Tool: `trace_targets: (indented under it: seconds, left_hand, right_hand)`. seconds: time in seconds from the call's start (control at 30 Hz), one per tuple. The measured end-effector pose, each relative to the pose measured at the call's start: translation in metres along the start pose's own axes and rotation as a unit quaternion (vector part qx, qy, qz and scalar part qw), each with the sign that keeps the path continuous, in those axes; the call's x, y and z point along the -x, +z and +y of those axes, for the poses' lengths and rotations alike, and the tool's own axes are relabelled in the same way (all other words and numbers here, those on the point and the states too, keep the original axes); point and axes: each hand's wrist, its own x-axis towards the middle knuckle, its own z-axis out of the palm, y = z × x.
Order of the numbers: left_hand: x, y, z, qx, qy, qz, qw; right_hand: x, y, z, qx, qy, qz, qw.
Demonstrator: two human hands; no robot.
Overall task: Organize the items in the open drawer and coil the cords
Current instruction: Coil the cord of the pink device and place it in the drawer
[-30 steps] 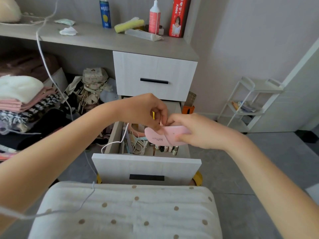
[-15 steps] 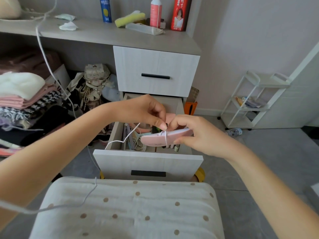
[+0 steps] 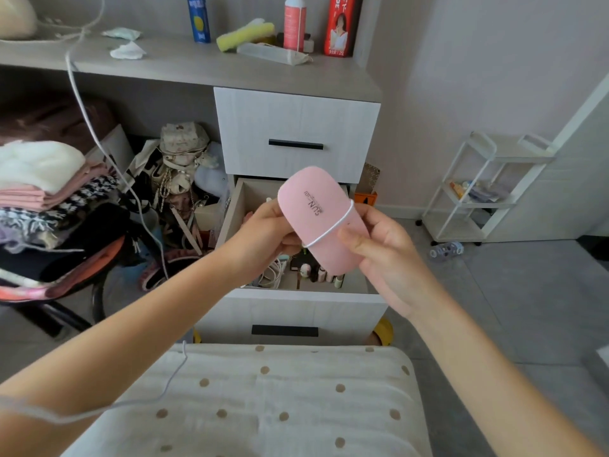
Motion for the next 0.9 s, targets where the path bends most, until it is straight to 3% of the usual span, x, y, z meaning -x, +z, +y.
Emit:
trace_targets:
  seconds: [0.17,0.4,0.57,0.9]
  left_hand:
    - [0.007,0.004,0.002,-0.011,0.011,-0.017,1.000]
    - [0.019,0.004,0.004,-0.049,0.016,-0.067,0.996]
    - [0.021,0.006,0.007,-0.081,-0.017,0.033,0.996]
    - [0.026,0.008,0.013,-0.045,-0.045,0.058,0.996]
  right_hand:
    - [-0.005,0.001,0.003,-0.088,-0.002,0.037,0.995]
    - [-0.003,0.003,0.008,-0.076,0.022,0.065,0.995]
    - [0.001,0.005,0.013,0.011,0.005,0.082,0.997]
    - [0.000,0.001,0.014,0.083,-0.051,0.039,0.994]
